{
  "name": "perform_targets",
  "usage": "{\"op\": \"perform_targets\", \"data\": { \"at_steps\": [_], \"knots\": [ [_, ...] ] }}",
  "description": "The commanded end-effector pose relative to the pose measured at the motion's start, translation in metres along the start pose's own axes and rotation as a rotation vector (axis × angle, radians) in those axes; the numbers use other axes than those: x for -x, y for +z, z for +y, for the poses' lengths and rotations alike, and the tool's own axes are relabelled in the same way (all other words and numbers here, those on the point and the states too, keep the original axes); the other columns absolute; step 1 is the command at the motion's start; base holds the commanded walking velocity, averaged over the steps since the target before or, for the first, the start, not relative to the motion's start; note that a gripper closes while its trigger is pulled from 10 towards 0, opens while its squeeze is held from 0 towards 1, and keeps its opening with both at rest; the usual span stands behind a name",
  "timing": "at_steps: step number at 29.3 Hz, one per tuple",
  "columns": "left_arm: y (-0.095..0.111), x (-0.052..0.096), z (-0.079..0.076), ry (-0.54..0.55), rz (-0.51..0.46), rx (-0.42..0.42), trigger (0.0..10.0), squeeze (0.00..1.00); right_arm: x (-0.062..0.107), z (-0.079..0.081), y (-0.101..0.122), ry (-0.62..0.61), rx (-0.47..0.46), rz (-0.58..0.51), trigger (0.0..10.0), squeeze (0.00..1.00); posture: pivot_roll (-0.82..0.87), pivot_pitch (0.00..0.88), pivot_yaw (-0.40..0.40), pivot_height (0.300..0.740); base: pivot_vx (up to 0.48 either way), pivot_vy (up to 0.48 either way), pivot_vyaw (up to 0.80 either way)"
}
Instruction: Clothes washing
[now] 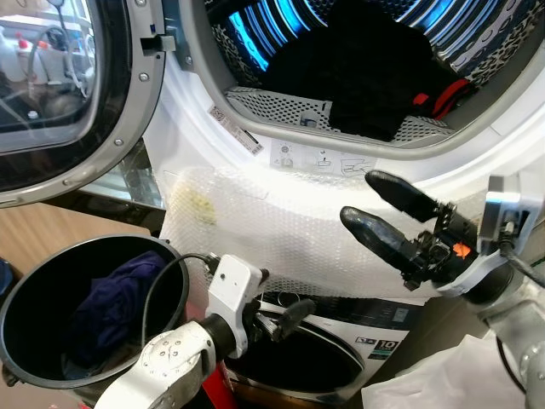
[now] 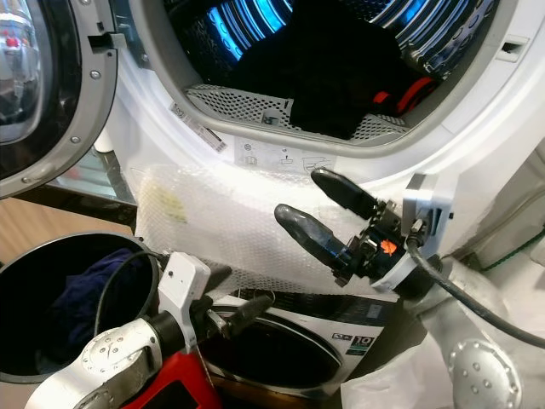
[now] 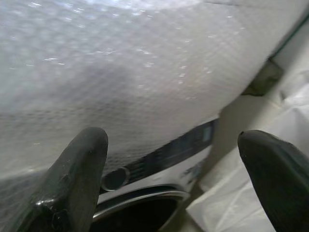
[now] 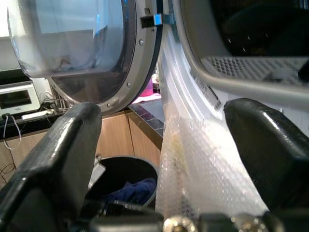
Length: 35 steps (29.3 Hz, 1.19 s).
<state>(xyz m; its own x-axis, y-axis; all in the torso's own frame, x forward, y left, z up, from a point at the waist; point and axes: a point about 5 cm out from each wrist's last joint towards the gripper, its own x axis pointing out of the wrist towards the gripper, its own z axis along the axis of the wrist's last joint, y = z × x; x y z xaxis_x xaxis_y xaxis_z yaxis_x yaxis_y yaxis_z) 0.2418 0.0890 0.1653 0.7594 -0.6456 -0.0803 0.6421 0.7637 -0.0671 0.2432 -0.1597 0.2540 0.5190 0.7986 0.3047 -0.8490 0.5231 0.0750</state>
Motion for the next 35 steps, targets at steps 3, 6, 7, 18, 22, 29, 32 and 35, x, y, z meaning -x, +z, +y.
{"op": "perform_targets", "data": {
  "at_steps": [3,6,7,18,22,29,32,35],
  "knots": [
    [-0.004,-0.003,0.011,0.087,0.009,-0.037,10.0,0.00,0.010,0.001,-0.014,-0.095,-0.045,-0.028,10.0,0.00,-0.04,0.035,-0.062,0.740,0.000,0.000,0.00],
    [-0.008,-0.002,0.017,0.140,0.006,-0.064,10.0,0.00,0.019,0.003,-0.030,-0.133,-0.074,0.013,10.0,0.00,-0.04,0.025,-0.059,0.740,0.000,0.000,0.00],
    [-0.011,-0.001,0.021,0.182,0.006,-0.073,10.0,0.00,0.026,0.003,-0.041,-0.162,-0.111,0.042,10.0,0.00,-0.04,0.019,-0.059,0.740,0.000,0.000,0.00],
    [-0.031,0.020,0.048,0.411,0.033,-0.085,10.0,0.00,0.048,-0.010,-0.077,-0.456,-0.118,0.071,10.0,0.00,-0.03,0.000,-0.056,0.740,0.000,0.000,0.00],
    [-0.034,0.025,0.052,0.459,0.032,-0.081,10.0,0.00,0.050,-0.013,-0.081,-0.508,-0.118,0.058,10.0,0.00,-0.02,0.000,-0.058,0.740,0.000,0.000,0.00],
    [-0.043,0.047,0.066,0.589,0.040,-0.083,10.0,0.00,0.057,-0.024,-0.096,-0.660,-0.100,0.032,10.0,0.00,0.01,0.000,-0.067,0.740,0.000,0.000,0.00],
    [-0.045,0.059,0.074,0.635,0.044,-0.081,10.0,0.00,0.057,-0.025,-0.101,-0.693,-0.068,0.038,10.0,0.00,0.02,0.000,-0.073,0.740,0.000,0.000,0.00],
    [-0.047,0.074,0.086,0.706,0.057,-0.091,10.0,0.00,0.056,-0.025,-0.108,-0.706,-0.049,0.065,10.0,0.00,0.04,0.000,-0.082,0.740,0.000,0.000,0.00]
  ]
}}
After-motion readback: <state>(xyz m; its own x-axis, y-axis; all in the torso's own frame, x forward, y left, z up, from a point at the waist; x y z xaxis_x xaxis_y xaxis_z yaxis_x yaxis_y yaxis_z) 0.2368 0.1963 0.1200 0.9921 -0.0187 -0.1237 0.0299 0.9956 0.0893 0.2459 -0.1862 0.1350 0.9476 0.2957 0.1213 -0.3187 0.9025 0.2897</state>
